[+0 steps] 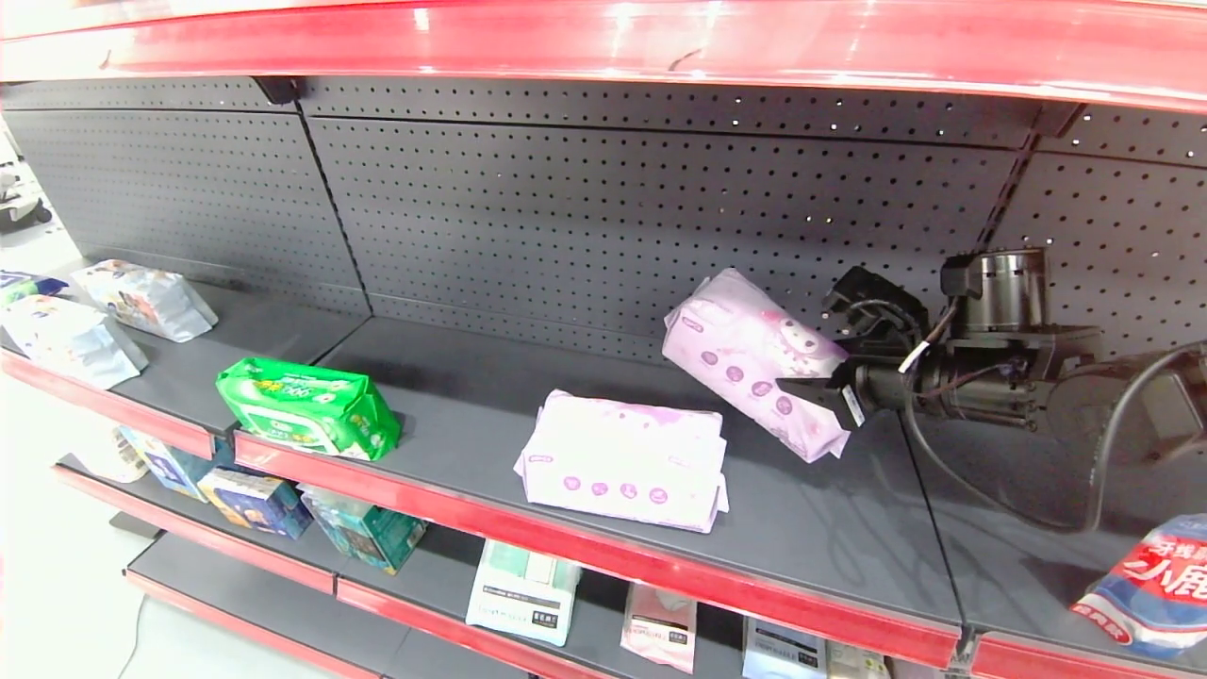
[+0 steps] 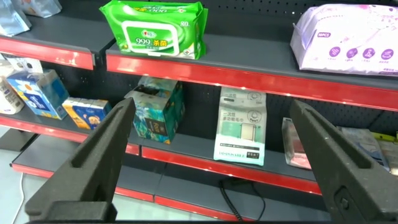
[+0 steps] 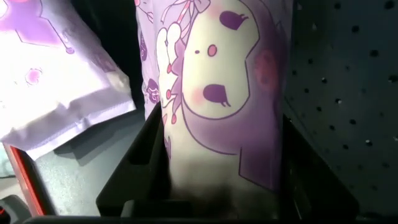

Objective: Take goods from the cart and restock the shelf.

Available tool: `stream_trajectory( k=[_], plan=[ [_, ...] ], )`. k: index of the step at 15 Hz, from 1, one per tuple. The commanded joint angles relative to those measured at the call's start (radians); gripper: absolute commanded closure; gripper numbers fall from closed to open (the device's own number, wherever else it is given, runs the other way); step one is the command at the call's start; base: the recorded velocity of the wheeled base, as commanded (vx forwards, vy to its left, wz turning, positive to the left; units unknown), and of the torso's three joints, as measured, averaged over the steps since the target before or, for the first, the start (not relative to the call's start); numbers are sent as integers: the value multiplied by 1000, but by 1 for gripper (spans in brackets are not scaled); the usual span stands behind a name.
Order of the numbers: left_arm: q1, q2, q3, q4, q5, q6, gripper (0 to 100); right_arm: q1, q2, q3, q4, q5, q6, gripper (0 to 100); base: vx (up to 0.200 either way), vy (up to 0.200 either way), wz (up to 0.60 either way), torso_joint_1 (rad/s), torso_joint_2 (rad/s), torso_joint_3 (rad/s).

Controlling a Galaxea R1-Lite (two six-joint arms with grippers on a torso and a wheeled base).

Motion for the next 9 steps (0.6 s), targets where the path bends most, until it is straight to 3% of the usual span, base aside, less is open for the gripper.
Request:
stream_trajectory(
  k=[1, 5, 9],
  plan=[
    [0, 2, 0, 0, 1, 0, 0, -13, 4, -5, -1, 2, 2, 100, 0, 0, 0, 0, 0, 0],
    [0, 2, 0, 0, -1, 0, 0, -36, 15, -53, -6, -29, 97, 100, 0, 0, 0, 0, 0, 0],
    [0, 2, 0, 0, 1, 0, 0, -34, 73, -111, 4, -91, 100, 100, 0, 0, 0, 0, 0, 0]
  ],
)
